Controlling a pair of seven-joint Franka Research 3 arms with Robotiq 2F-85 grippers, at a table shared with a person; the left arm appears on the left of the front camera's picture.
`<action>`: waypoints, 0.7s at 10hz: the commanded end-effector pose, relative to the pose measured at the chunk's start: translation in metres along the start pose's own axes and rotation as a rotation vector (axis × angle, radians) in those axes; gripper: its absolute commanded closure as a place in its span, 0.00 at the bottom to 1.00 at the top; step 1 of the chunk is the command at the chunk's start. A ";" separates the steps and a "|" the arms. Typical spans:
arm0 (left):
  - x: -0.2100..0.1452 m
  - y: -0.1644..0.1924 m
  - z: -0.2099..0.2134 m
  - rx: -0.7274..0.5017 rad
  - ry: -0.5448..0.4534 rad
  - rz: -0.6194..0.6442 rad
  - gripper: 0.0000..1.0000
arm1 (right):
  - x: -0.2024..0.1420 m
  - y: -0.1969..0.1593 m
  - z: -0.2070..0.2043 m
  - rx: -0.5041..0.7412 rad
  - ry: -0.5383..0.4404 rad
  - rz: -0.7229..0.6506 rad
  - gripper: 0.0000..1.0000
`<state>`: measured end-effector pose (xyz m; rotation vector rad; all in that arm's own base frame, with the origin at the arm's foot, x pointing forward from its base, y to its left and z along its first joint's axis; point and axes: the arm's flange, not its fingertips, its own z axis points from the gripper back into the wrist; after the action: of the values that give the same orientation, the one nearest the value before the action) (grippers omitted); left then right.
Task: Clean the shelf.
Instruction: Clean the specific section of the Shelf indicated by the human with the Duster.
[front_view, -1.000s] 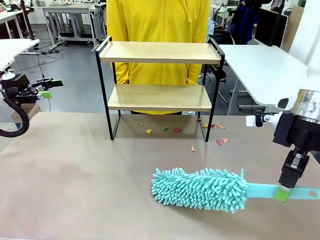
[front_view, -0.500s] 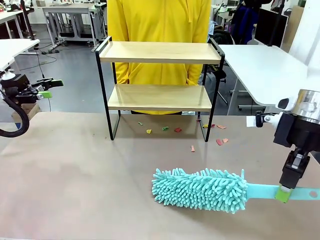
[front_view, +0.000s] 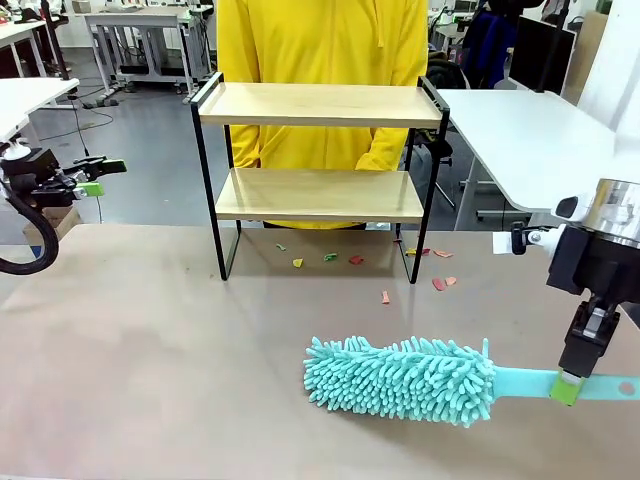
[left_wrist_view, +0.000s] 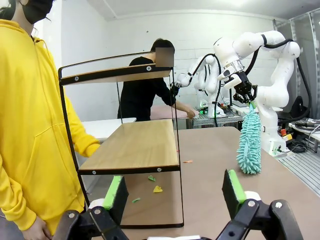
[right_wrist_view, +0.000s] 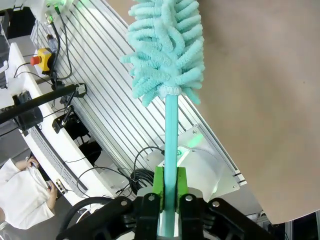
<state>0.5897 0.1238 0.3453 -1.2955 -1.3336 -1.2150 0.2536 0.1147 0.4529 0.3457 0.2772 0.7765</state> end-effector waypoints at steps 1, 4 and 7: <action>0.003 0.000 0.000 0.001 0.005 -0.007 0.00 | -0.002 0.001 0.002 -0.002 0.006 0.003 0.87; 0.003 0.000 0.000 0.001 0.005 -0.007 0.00 | -0.002 0.001 0.002 -0.002 0.006 0.003 0.87; 0.003 0.000 0.000 0.001 0.005 -0.007 0.00 | -0.002 0.001 0.002 -0.002 0.006 0.003 0.87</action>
<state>0.5897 0.1238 0.3453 -1.2955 -1.3336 -1.2150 0.2536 0.1147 0.4529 0.3457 0.2773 0.7765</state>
